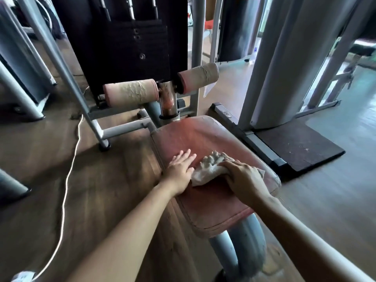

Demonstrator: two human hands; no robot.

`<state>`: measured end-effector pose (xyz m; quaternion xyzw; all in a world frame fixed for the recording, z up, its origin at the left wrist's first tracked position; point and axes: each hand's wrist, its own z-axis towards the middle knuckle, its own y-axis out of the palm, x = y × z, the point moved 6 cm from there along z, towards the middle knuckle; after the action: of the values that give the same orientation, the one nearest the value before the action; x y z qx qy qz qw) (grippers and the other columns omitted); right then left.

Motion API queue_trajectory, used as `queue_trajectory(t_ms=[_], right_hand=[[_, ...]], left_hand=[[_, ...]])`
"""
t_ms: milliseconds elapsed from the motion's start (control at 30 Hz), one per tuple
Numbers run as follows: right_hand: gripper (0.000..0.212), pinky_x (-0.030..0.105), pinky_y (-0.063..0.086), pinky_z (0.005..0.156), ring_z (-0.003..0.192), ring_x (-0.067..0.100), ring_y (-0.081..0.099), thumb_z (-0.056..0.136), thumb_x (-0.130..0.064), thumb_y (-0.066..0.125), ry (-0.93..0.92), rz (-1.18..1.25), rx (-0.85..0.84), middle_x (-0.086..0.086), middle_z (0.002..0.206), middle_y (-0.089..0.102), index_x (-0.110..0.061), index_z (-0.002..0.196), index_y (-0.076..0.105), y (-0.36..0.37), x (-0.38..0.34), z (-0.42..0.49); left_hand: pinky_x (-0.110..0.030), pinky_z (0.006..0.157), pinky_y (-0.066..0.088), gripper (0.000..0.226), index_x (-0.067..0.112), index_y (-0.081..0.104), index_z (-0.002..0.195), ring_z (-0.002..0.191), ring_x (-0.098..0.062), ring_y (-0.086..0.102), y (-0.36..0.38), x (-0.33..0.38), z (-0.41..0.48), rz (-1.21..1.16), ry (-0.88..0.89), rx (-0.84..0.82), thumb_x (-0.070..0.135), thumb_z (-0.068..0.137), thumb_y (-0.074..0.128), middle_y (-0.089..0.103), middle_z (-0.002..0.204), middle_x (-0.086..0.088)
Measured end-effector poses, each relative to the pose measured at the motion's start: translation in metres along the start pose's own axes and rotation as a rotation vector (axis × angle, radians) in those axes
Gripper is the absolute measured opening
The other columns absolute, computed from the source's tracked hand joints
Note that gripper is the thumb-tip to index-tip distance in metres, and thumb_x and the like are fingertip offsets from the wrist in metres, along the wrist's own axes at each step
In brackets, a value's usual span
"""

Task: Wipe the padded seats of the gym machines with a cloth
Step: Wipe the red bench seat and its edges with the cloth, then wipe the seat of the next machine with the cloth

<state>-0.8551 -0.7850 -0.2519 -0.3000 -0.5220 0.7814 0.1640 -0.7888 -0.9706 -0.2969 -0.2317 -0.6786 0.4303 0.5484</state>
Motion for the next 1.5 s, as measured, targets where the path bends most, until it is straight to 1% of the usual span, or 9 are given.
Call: queue_trajectory(t_ms=[133, 233, 333, 533, 867, 1000, 1267, 1367, 1500], right_hand=[[0.012, 0.033, 0.046, 0.069, 0.099, 0.027, 0.067, 0.097, -0.031, 0.054, 0.166, -0.007, -0.243, -0.010, 0.110, 0.069, -0.030, 0.107, 0.061, -0.015, -0.005, 0.004], [0.006, 0.036, 0.048, 0.068, 0.091, 0.030, 0.066, 0.096, -0.029, 0.055, 0.217, 0.018, -0.385, -0.001, 0.094, 0.066, -0.025, 0.101, 0.054, -0.033, -0.008, 0.002], [0.013, 0.035, 0.047, 0.066, 0.088, 0.026, 0.065, 0.096, -0.034, 0.055, 0.195, 0.012, -0.412, -0.001, 0.095, 0.068, -0.025, 0.104, 0.058, -0.077, -0.025, 0.000], [0.014, 0.025, 0.048, 0.068, 0.082, 0.006, 0.059, 0.095, -0.037, 0.059, 0.057, 0.203, -0.236, -0.018, 0.102, 0.066, -0.033, 0.108, 0.064, -0.234, -0.101, 0.006], [0.041, 0.023, 0.048, 0.062, 0.077, 0.005, 0.060, 0.093, -0.066, 0.040, -0.138, 0.252, -0.156, -0.021, 0.100, 0.066, -0.036, 0.111, 0.062, -0.467, -0.213, 0.000], [0.034, 0.025, 0.050, 0.065, 0.080, 0.006, 0.061, 0.092, -0.059, 0.044, -0.235, 0.312, -0.140, -0.020, 0.100, 0.065, -0.037, 0.112, 0.060, -0.513, -0.220, -0.009], [0.032, 0.031, 0.054, 0.060, 0.077, 0.009, 0.062, 0.095, -0.045, 0.045, -0.532, 0.405, -0.113, -0.016, 0.098, 0.066, -0.028, 0.114, 0.065, -0.561, -0.196, -0.035], [0.034, 0.015, 0.049, 0.066, 0.081, 0.002, 0.060, 0.099, -0.049, 0.044, -0.609, 0.411, -0.140, -0.016, 0.103, 0.067, -0.029, 0.118, 0.064, -0.567, -0.191, -0.043], [0.029, -0.004, 0.033, 0.067, 0.085, -0.007, 0.045, 0.096, -0.021, 0.060, -0.688, 0.429, -0.168, -0.013, 0.104, 0.070, -0.031, 0.122, 0.061, -0.566, -0.204, -0.050]], left_hand=[[-0.023, 0.117, 0.022, 0.039, 0.014, 0.058, 0.139, 0.148, -0.020, 0.034, -0.027, 0.010, -0.016, -0.096, -0.125, -0.050, 0.013, 0.100, 0.053, 0.043, 0.157, -0.005], [-0.022, 0.093, 0.042, 0.027, 0.018, 0.069, 0.121, 0.117, -0.020, 0.062, -0.057, 0.017, -0.042, -0.116, -0.247, -0.062, 0.018, 0.097, 0.059, 0.069, 0.125, -0.001], [-0.030, 0.088, 0.053, 0.019, 0.021, 0.073, 0.110, 0.098, -0.024, 0.068, -0.098, 0.039, -0.066, -0.136, -0.256, -0.023, 0.022, 0.094, 0.062, 0.074, 0.104, -0.001], [-0.032, 0.082, 0.049, 0.020, 0.025, 0.071, 0.103, 0.089, -0.016, 0.062, -0.237, 0.140, -0.135, -0.013, -0.072, 0.300, 0.034, 0.091, 0.058, 0.072, 0.098, 0.009], [-0.035, 0.080, 0.051, 0.029, 0.030, 0.069, 0.108, 0.094, -0.011, 0.059, -0.415, 0.276, -0.250, 0.019, -0.148, 0.478, 0.044, 0.092, 0.050, 0.069, 0.101, 0.016], [-0.038, 0.081, 0.052, 0.023, 0.027, 0.070, 0.108, 0.096, -0.013, 0.062, -0.447, 0.319, -0.291, 0.048, -0.167, 0.607, 0.038, 0.093, 0.056, 0.069, 0.101, 0.016], [-0.018, 0.089, 0.045, 0.020, 0.024, 0.070, 0.112, 0.103, 0.000, 0.058, -0.448, 0.401, -0.360, 0.034, -0.204, 0.752, 0.031, 0.096, 0.060, 0.065, 0.106, 0.021], [-0.022, 0.088, 0.049, 0.021, 0.022, 0.072, 0.112, 0.104, -0.005, 0.061, -0.443, 0.424, -0.389, 0.104, -0.224, 0.782, 0.030, 0.096, 0.060, 0.067, 0.107, 0.017], [-0.028, 0.090, 0.050, 0.020, 0.020, 0.072, 0.109, 0.099, -0.011, 0.064, -0.437, 0.441, -0.426, 0.174, -0.271, 0.829, 0.025, 0.094, 0.060, 0.069, 0.104, 0.013]])
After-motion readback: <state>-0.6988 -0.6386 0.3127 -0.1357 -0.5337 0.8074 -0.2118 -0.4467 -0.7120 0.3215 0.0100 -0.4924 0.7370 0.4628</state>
